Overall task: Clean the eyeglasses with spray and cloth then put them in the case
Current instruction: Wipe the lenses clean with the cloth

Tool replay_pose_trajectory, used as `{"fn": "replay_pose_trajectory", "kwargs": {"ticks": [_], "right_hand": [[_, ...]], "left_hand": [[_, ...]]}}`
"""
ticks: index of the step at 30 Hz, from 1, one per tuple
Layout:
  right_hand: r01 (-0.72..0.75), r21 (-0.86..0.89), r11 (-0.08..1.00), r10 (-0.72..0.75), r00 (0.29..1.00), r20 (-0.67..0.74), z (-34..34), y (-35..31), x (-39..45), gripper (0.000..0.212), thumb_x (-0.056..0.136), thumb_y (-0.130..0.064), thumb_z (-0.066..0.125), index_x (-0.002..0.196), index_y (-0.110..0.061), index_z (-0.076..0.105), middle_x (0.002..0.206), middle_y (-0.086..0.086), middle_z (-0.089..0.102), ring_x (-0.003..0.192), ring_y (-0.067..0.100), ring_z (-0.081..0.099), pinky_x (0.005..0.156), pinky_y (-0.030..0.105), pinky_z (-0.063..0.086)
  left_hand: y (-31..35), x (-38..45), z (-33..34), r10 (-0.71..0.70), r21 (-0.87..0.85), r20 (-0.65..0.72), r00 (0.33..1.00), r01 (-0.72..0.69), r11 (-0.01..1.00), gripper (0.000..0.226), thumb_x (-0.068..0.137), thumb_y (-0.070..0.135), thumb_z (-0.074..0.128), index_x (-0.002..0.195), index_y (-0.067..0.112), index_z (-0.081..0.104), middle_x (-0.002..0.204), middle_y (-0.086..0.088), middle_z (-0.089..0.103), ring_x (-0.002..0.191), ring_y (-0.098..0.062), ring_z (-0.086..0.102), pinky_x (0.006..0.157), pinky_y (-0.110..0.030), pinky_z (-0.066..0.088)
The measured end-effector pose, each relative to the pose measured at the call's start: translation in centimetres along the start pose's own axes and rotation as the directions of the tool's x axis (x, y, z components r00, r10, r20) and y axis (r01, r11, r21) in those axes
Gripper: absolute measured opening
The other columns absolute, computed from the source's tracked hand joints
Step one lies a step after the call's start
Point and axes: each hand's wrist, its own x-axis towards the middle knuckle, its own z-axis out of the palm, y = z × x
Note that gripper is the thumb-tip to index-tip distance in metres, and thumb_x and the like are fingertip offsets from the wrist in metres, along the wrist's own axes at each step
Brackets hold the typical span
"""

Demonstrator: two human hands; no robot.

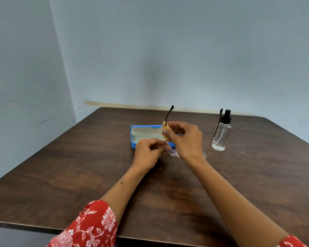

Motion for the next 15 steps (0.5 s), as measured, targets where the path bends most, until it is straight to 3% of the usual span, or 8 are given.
{"fn": "replay_pose_trajectory", "kwargs": {"ticks": [3,6,10,15], "right_hand": [[-0.005,-0.012,1.0,0.005,1.0,0.02,0.3,0.3,-0.1,0.013,0.079,-0.011,0.073,0.092,-0.013,0.074,0.08,-0.003,0.072,0.078,0.008,0.067,0.059,0.011,0.051],[0.006,-0.085,0.996,0.0,0.998,0.064,0.3,1.1,-0.7,0.008,0.079,-0.012,0.073,0.087,-0.014,0.074,0.076,-0.006,0.069,0.076,0.009,0.067,0.065,0.01,0.05],[0.009,-0.034,0.999,-0.008,1.0,0.027,0.1,0.0,-0.3,0.012,0.079,-0.011,0.073,0.091,-0.013,0.074,0.079,-0.003,0.071,0.075,0.006,0.066,0.06,0.008,0.049],[0.028,-0.004,1.0,-0.028,1.0,-0.006,0.2,-1.2,0.1,0.014,0.079,-0.012,0.073,0.092,-0.016,0.073,0.079,-0.008,0.07,0.077,0.002,0.066,0.072,0.014,0.051]], "left_hand": [[0.1,-0.1,-0.1,0.003,0.009,-0.002,1.0,-0.003,1.0,0.012,0.078,0.003,0.07,0.08,0.015,0.072,0.071,-0.005,0.07,0.06,-0.002,0.061,0.063,-0.019,0.051],[0.1,-0.1,-0.3,0.019,0.032,0.017,1.0,-0.02,0.999,0.021,0.082,0.001,0.064,0.079,0.02,0.072,0.073,-0.001,0.071,0.069,-0.006,0.064,0.067,-0.019,0.053],[0.0,-0.1,-0.1,0.004,0.017,0.013,1.0,-0.005,1.0,0.012,0.079,0.003,0.068,0.083,0.014,0.072,0.071,-0.003,0.07,0.058,0.001,0.06,0.062,-0.016,0.051],[0.1,-0.1,0.0,-0.025,-0.011,0.008,1.0,0.025,1.0,0.009,0.078,0.004,0.07,0.085,0.008,0.072,0.069,-0.005,0.068,0.055,0.0,0.058,0.059,-0.017,0.05]]}}
